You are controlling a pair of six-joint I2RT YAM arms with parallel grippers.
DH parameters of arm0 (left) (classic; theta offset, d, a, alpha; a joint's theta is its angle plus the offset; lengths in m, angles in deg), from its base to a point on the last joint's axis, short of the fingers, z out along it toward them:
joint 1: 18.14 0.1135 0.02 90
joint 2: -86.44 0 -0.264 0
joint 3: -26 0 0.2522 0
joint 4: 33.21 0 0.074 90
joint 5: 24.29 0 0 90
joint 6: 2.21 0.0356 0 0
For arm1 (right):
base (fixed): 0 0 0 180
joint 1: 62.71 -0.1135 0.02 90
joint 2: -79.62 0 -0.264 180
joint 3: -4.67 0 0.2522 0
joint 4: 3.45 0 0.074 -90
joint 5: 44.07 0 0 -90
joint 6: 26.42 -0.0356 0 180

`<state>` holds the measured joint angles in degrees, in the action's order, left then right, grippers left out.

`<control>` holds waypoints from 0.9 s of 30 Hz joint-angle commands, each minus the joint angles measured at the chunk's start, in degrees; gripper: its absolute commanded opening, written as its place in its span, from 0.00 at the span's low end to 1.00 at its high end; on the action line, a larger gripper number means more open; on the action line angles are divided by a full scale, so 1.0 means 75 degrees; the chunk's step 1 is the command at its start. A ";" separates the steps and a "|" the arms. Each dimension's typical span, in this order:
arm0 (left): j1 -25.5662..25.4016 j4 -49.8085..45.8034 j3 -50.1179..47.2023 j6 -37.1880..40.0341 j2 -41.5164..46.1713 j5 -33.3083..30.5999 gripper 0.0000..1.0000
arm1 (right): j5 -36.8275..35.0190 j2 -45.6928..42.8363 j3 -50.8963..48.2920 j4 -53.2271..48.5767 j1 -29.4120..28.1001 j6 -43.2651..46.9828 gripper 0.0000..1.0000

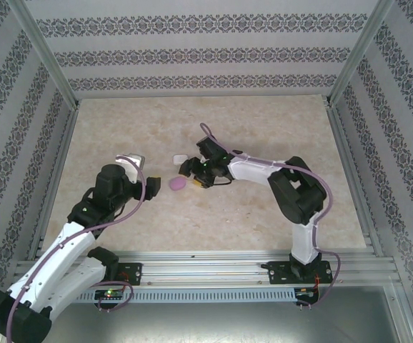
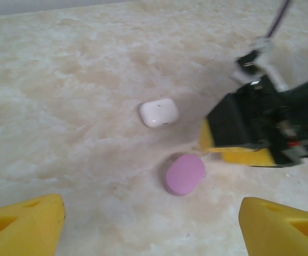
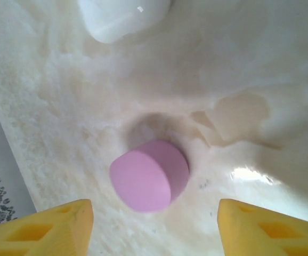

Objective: Insert the wireless bluetooth earbuds into the charging case

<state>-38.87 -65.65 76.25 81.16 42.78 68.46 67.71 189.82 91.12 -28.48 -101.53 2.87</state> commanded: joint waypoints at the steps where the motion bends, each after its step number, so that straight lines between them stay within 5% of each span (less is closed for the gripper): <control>1: 0.0540 -0.0298 0.0226 0.0103 -0.0010 0.0068 0.89 | -0.1423 -0.1013 0.0178 -0.1778 0.0129 0.1412 0.76; 4: 0.1106 -0.0003 0.0087 -0.0043 -0.0137 0.0327 1.00 | -0.2830 -0.1750 0.0082 -0.2836 0.0245 0.2304 0.82; 12: 0.2174 0.1200 -0.0385 -0.0177 -0.0663 0.0851 1.00 | -0.4857 -0.4329 -0.1823 -0.2915 0.1127 0.3505 0.89; 21: 0.2449 0.2986 -0.1324 0.0348 -0.0940 -0.0421 1.00 | -0.6753 -0.6963 -0.5090 -0.0079 0.2414 0.5106 0.98; 27: 0.2462 0.4156 -0.2221 0.0512 -0.0971 -0.1197 1.00 | -0.6602 -0.7671 -0.6313 0.2106 0.3394 0.6329 0.98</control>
<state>-21.08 -43.07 62.37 83.98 35.48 64.65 20.22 134.28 45.63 -25.84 -78.34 43.00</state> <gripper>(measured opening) 0.999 0.981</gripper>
